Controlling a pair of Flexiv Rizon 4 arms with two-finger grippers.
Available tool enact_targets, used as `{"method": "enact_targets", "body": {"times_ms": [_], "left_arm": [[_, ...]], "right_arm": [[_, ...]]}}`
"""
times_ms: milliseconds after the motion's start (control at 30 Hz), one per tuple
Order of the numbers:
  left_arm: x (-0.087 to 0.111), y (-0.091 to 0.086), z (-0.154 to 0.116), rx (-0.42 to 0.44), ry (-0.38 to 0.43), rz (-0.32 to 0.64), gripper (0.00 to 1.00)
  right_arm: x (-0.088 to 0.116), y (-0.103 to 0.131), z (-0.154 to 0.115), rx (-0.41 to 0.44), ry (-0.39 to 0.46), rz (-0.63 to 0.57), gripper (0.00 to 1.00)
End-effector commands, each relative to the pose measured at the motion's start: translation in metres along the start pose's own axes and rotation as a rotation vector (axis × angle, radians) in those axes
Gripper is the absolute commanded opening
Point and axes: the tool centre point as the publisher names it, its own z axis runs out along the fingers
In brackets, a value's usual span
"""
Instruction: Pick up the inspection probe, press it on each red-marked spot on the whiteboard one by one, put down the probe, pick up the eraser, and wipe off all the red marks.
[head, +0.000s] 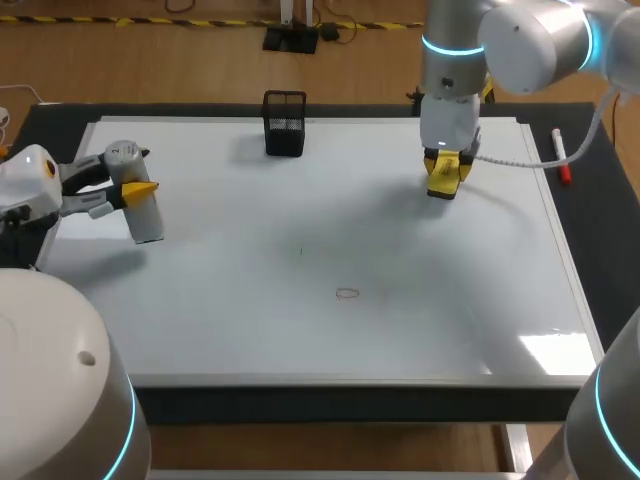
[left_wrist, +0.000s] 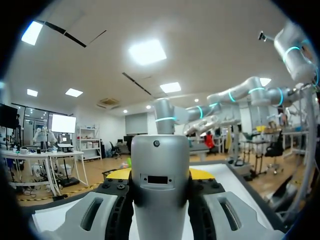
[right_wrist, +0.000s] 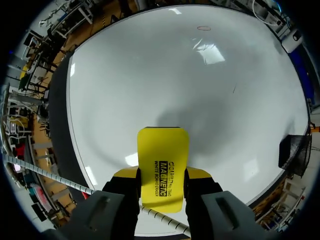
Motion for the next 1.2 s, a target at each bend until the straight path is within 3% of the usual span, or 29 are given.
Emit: {"method": "enact_targets", "body": {"times_ms": [33,267,600,900,1200], "left_arm": [[0.000,-0.001,0.000,-0.002,-0.001,0.000,0.00],[0.000,-0.001,0.000,-0.002,-0.001,0.000,0.00],[0.000,-0.001,0.000,-0.002,-0.001,0.000,0.00],[0.000,-0.001,0.000,-0.002,-0.001,0.000,0.00],[0.000,-0.001,0.000,-0.002,-0.001,0.000,0.00]], "right_arm": [[0.003,0.020,-0.002,0.025,-0.004,-0.021,0.00],[-0.004,0.079,0.007,0.038,0.007,-0.115,0.00],[-0.024,0.156,-0.007,0.070,-0.038,-0.189,0.00],[-0.058,0.213,0.001,0.084,-0.012,-0.248,0.00],[-0.098,0.256,0.003,0.101,-0.044,-0.341,0.00]]}}
